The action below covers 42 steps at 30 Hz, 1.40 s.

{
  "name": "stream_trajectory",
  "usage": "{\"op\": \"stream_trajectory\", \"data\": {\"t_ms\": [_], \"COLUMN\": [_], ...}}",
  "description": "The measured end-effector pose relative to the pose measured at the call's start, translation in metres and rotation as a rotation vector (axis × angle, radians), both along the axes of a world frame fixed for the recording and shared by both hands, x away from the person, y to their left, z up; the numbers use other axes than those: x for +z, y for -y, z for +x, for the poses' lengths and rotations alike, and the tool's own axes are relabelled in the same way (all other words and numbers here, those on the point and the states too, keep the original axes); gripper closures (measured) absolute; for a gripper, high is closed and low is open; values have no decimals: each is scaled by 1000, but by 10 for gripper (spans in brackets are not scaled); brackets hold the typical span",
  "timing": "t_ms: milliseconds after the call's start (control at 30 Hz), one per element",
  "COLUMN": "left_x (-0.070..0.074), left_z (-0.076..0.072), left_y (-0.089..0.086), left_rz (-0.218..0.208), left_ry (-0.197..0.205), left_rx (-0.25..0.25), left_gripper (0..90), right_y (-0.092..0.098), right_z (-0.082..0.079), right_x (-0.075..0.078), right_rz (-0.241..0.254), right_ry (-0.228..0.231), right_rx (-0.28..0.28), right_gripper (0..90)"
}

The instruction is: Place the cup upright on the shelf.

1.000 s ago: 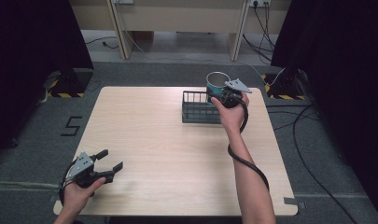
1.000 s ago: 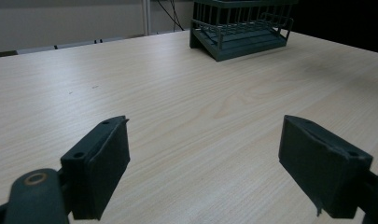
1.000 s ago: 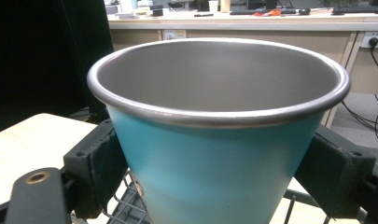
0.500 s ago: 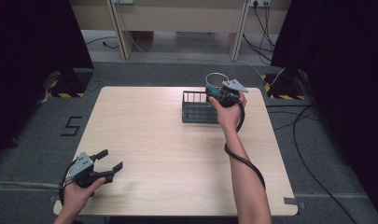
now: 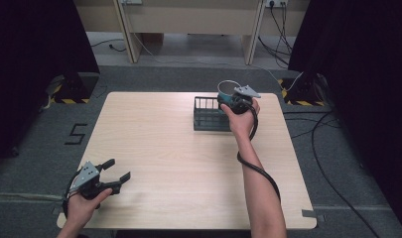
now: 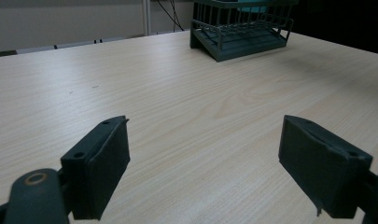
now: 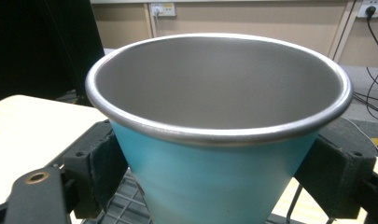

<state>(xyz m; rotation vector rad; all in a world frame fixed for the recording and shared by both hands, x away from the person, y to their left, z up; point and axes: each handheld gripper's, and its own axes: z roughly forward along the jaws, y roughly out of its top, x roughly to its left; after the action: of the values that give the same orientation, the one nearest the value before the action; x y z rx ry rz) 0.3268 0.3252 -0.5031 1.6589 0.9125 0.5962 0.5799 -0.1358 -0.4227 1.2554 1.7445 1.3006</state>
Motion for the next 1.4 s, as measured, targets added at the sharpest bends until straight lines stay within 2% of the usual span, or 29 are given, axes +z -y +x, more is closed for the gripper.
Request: {"op": "stream_trajectory", "data": {"t_ms": [700,1400], "left_x": [0,0], "left_z": [0,0], "left_y": [0,0], "left_rz": [-1,-2], "left_ry": [-1,-5], "left_rx": [0,-1], "left_gripper": [158,159], "right_y": [-3,-7], "right_z": [5,4], "right_x": [-14,-18], "right_rz": [-47,-41], "right_ry": [-77,-116], "right_rx": [11,8], "right_gripper": [168,157]}}
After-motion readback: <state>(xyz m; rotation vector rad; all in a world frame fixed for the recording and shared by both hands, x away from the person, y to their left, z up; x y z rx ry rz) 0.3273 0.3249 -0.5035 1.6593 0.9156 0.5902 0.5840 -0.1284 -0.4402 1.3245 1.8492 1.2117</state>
